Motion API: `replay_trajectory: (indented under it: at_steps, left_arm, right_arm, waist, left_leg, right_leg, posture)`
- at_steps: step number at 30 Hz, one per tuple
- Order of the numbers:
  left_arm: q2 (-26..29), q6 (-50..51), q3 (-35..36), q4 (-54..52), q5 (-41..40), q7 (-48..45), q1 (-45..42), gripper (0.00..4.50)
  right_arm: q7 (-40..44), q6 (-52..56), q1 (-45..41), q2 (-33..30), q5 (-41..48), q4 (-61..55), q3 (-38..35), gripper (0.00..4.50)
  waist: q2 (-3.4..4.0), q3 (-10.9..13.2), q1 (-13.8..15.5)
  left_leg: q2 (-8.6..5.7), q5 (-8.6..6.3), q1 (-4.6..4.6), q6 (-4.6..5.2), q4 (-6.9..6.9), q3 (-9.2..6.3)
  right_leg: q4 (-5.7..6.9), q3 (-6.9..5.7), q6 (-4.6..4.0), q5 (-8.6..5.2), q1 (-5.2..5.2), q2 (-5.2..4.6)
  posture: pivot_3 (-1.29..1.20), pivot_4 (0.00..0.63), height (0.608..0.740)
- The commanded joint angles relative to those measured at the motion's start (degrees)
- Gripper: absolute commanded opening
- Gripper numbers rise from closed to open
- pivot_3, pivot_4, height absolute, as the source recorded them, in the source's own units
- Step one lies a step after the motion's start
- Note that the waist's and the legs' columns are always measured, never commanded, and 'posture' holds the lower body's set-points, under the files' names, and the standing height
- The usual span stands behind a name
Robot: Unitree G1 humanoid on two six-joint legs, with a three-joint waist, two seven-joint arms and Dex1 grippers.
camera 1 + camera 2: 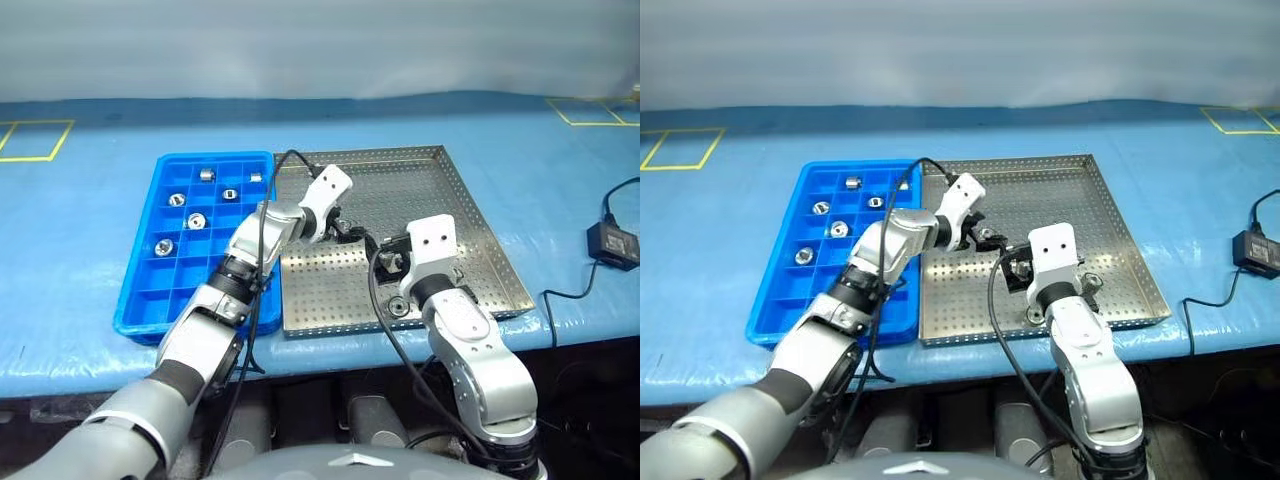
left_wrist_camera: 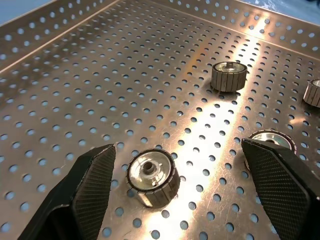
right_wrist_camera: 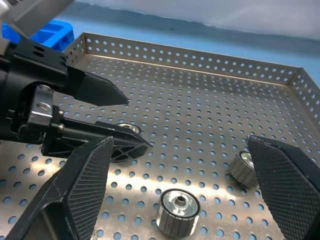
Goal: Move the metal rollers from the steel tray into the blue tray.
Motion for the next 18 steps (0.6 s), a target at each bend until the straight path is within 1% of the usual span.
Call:
replay_trajectory:
  at_steps: [1, 6, 11, 12, 14, 15, 16, 18]
  left_arm:
    - [-0.82, -5.35, -3.06, 4.71, 4.12, 0.98, -2.72, 4.37]
    - [-1.9, -7.32, -2.57, 9.63, 6.55, 4.68, -3.75, 4.37]
    - [-1.92, -5.48, 1.09, 12.89, 6.24, 9.74, -3.64, 4.37]
    - [-1.84, -4.94, 1.87, 13.21, 5.92, 10.25, -3.35, 4.37]
    - [-2.0, -3.78, 3.55, 13.47, 5.08, 10.81, -2.9, 4.37]
    - [-2.11, -3.18, 4.26, 13.24, 4.63, 10.84, -2.66, 4.01]
    - [-2.15, -2.68, 4.78, 12.57, 4.36, 10.75, -2.32, 3.79]
    - [-2.08, -1.71, 5.21, 10.48, 4.13, 10.44, -1.62, 3.17]
  right_arm:
    - [-1.3, 0.05, 0.84, 0.64, -0.81, -3.68, -0.01, 4.5]
    - [-2.13, 0.0, 1.89, 1.21, -1.26, -4.41, 0.13, 4.5]
    - [-2.4, -0.11, 2.24, 1.39, -1.46, -4.56, 0.05, 4.5]
    - [-2.36, -0.13, 2.15, 1.41, -1.46, -4.46, 0.0, 4.5]
    - [-2.21, -0.2, 1.89, 1.4, -1.48, -4.19, -0.04, 4.5]
    - [-2.1, -0.26, 1.66, 1.38, -1.49, -3.98, -0.02, 4.5]
    - [-1.98, -0.3, 1.37, 1.36, -1.47, -3.73, 0.02, 4.5]
    - [-1.81, -0.31, 0.95, 1.34, -1.45, -3.43, 0.13, 4.5]
  waist:
    - [0.0, 0.0, -0.51]
    - [0.0, 0.0, -1.45]
    - [0.0, 0.0, -2.01]
    - [0.0, 0.0, -2.14]
    - [0.0, 0.0, -2.35]
    - [0.0, 0.0, -2.5]
    - [0.0, 0.0, -2.68]
    - [0.0, 0.0, -2.84]
  left_leg:
    - [0.0, 0.0, 0.0, 0.0, 0.0, 0.01]
    - [0.02, 0.0, 0.0, 0.0, 0.02, 0.03]
    - [0.03, 0.0, -0.01, 0.0, 0.02, 0.05]
    - [0.02, 0.0, 0.0, 0.0, 0.02, 0.05]
    - [0.02, 0.0, -0.01, 0.0, 0.02, 0.04]
    - [0.02, 0.0, 0.0, 0.0, 0.02, 0.04]
    - [0.02, 0.0, 0.0, 0.0, 0.03, 0.04]
    - [0.02, 0.0, 0.02, 0.0, 0.03, 0.04]
  right_leg:
    - [0.0, 0.01, 0.01, 0.01, -0.01, 0.0]
    - [0.02, 0.05, 0.05, 0.02, -0.02, 0.0]
    - [0.03, 0.07, 0.13, 0.07, -0.04, -0.01]
    - [0.03, 0.07, 0.31, 0.18, -0.04, -0.01]
    - [0.03, 0.06, 0.32, 0.18, -0.04, -0.01]
    - [0.03, 0.06, 0.32, 0.19, -0.03, -0.01]
    - [0.03, 0.07, 0.32, 0.19, -0.03, -0.02]
    - [0.03, 0.06, 0.32, 0.19, -0.02, -0.02]
  posture:
    - [-0.19, 0.15, 0.74]
    - [-0.22, 0.15, 0.74]
    - [-0.22, 0.15, 0.74]
    - [-0.22, 0.15, 0.74]
    - [-0.22, 0.15, 0.74]
    - [-0.22, 0.15, 0.74]
    - [-0.22, 0.15, 0.74]
    - [-0.18, 0.15, 0.74]
